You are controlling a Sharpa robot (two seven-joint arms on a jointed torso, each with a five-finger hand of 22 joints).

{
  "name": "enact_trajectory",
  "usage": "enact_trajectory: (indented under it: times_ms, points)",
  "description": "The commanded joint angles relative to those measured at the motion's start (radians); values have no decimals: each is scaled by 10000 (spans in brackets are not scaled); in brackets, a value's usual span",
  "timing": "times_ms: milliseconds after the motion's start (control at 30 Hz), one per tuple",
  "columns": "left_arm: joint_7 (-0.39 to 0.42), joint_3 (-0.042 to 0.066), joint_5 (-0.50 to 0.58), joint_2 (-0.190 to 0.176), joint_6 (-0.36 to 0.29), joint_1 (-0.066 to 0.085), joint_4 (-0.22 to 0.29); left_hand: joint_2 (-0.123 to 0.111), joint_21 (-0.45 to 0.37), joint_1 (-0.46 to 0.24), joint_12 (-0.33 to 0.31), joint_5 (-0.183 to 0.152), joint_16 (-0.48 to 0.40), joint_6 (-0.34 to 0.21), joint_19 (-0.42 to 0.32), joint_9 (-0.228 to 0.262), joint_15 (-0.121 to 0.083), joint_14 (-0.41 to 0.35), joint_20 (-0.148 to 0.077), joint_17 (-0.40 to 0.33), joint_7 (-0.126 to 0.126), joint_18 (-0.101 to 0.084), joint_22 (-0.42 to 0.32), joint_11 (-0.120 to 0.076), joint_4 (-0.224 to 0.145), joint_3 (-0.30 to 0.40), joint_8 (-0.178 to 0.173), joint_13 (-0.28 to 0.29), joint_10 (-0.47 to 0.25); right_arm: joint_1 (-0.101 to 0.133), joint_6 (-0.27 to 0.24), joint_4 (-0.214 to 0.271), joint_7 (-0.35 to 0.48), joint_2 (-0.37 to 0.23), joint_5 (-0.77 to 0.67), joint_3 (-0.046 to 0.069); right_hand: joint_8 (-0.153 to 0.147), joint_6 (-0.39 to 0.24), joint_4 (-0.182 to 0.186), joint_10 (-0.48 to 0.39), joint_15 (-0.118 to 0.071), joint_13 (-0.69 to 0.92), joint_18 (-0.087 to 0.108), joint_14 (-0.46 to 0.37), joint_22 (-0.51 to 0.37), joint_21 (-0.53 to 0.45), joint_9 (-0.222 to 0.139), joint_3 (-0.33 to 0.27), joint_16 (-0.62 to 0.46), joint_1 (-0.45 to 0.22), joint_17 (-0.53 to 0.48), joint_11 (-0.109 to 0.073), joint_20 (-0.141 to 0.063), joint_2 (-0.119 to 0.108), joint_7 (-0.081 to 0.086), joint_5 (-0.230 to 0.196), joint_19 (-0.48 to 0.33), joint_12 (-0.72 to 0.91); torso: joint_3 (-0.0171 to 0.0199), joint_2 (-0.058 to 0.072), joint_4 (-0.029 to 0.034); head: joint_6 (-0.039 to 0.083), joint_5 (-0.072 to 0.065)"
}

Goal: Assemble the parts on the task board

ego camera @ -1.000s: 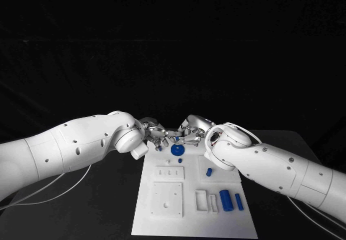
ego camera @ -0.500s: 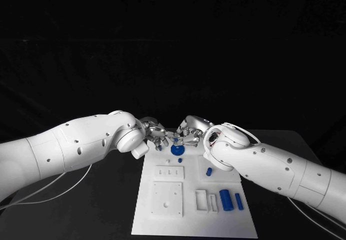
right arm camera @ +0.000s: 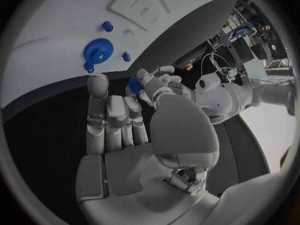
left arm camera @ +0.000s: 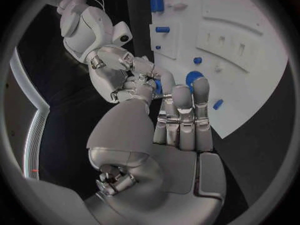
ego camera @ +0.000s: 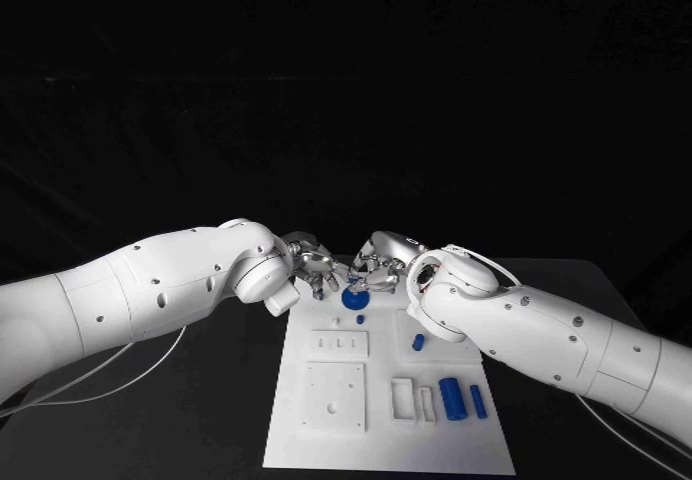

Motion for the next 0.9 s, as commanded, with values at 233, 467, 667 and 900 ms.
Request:
enact_trajectory:
  times_ms: [233, 467, 667, 900]
  points:
    - [69, -7, -186, 25, 217, 15, 23, 362, 37, -238, 52, 204, 64, -13, -65, 722, -63, 35, 5, 111, 30, 47, 123, -43, -725, 1553, 80, -138, 483, 11, 94, 39, -7, 23, -150, 13, 69, 69, 74, -44, -31, -15, 6, 59, -8, 61, 4, 4, -60, 31, 11, -19, -28, 39, -52, 21, 470, -55, 9, -7, -10, 3, 19]
    - [102, -7, -214, 18, 139, 15, 19, 163, 57, -692, 259, 353, 98, 214, -28, 1583, -106, 107, -34, 220, -85, 40, 195, -108, -630, 2314, 103, -117, 491, 11, 78, 46, -6, 7, -150, 13, 69, 66, 112, -44, -34, -20, 2, 62, -21, 84, 4, 10, -59, 34, 16, -20, -32, 24, -55, 20, 472, -58, 9, -5, -7, 4, 9]
    - [142, -8, -212, 10, -23, 15, 4, -20, 67, -1067, 624, 915, 232, 420, 58, 2899, -186, 186, -118, 475, -241, 0, 261, -205, -629, 2643, 94, -14, 498, 11, -26, 61, 3, -19, -146, 12, 62, 28, 148, -78, -32, -65, 5, 57, -46, 53, -7, -1, -87, 13, -3, -18, -32, -8, -51, 50, 467, -110, 14, -5, -7, 11, 4]
    - [181, -10, -83, 3, -120, 15, -11, -192, 121, -1475, 1044, 1758, 453, 733, 100, 3825, -268, 251, -195, 813, -379, -20, 342, -295, -883, 2935, 111, 137, 499, 10, -297, 64, 121, -53, -17, 12, 65, -350, 353, -223, 8, -204, 43, -28, -192, -248, -150, -139, -309, -146, -168, 45, 2, -219, 33, 318, 412, -281, 14, -6, -9, -3, 25]
